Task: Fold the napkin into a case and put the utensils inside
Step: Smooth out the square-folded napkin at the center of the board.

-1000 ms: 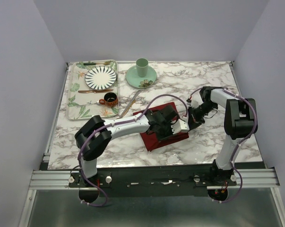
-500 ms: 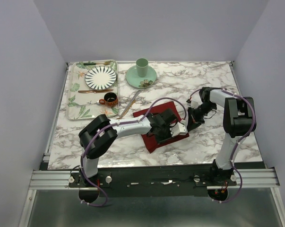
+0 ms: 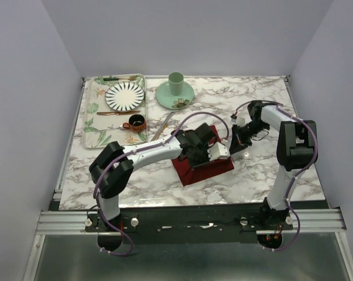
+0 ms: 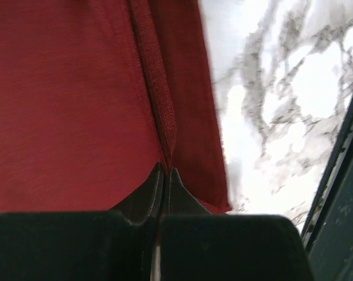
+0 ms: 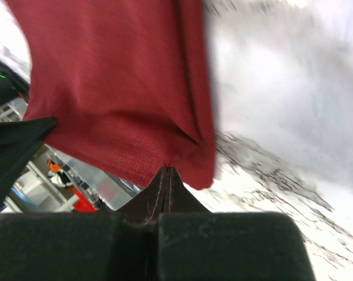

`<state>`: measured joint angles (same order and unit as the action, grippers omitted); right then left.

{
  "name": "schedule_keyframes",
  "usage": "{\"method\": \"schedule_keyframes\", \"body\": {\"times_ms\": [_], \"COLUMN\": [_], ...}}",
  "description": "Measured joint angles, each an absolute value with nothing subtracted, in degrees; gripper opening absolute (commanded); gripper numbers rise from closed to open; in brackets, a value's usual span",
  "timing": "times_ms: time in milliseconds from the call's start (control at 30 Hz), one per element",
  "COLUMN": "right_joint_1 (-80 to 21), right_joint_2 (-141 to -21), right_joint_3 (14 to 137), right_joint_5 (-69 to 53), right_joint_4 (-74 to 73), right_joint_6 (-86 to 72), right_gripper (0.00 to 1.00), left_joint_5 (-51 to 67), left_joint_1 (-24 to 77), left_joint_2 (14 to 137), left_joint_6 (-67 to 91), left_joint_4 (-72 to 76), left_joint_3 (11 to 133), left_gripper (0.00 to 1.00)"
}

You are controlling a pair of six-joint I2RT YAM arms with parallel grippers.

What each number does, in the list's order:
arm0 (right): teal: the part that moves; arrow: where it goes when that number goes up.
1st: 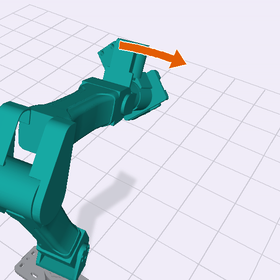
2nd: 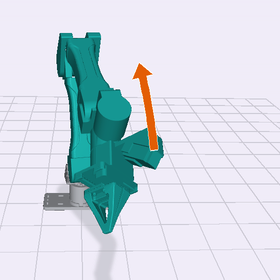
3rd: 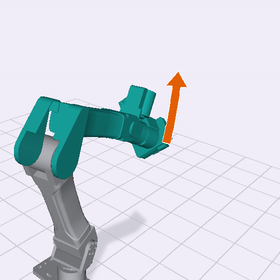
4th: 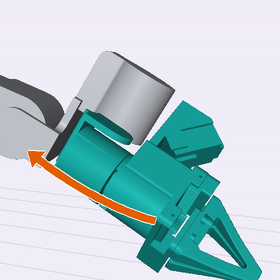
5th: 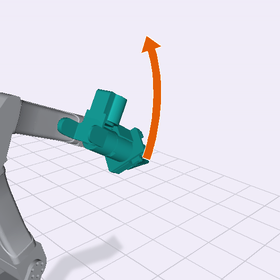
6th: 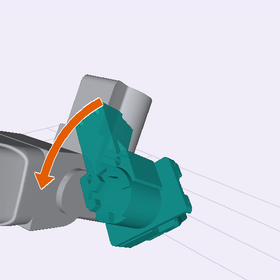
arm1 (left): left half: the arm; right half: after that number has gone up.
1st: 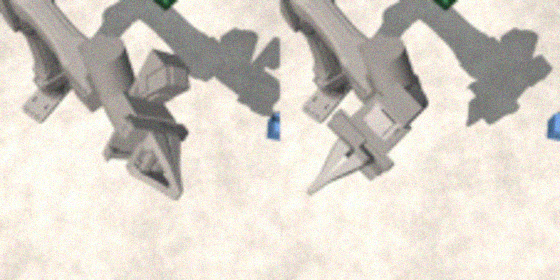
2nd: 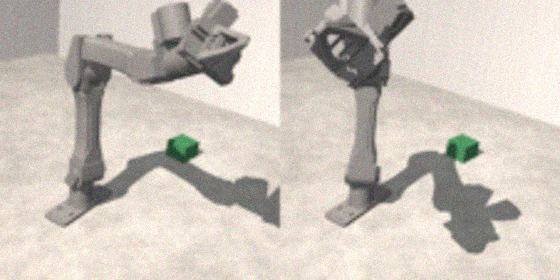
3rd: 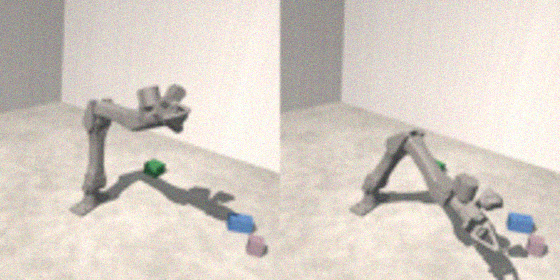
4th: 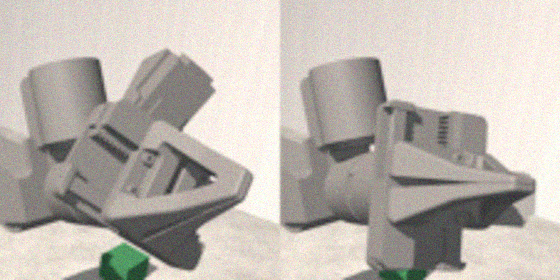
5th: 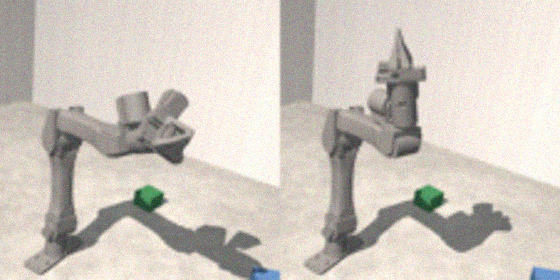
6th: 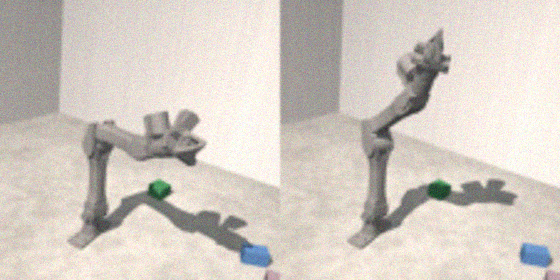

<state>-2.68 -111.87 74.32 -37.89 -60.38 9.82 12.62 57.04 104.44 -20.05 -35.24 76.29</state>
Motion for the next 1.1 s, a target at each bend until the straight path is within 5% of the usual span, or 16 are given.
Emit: {"method": "schedule_keyframes", "body": {"times_ms": [800,1100], "right_joint_1": [-7.31,-8.25], "right_joint_2": [-122.32,-122.98], "right_joint_3": [115.15,110.63], "right_joint_5": [-50.41,-48.29], "right_joint_4": [-56.40,-56.62], "right_joint_6": [-2.76,-0.45], "right_gripper": [0.01,0.01], "left_joint_5": [1.43,5.80], "left_joint_1": [34.68,34.74], "left_joint_2": [103.44,104.07], "left_joint_6": [-30.70,-27.94], "left_joint_4": [-33.67,-33.98], "left_joint_3": [98.59,95.48], "left_gripper": [0.00,0.00]}}
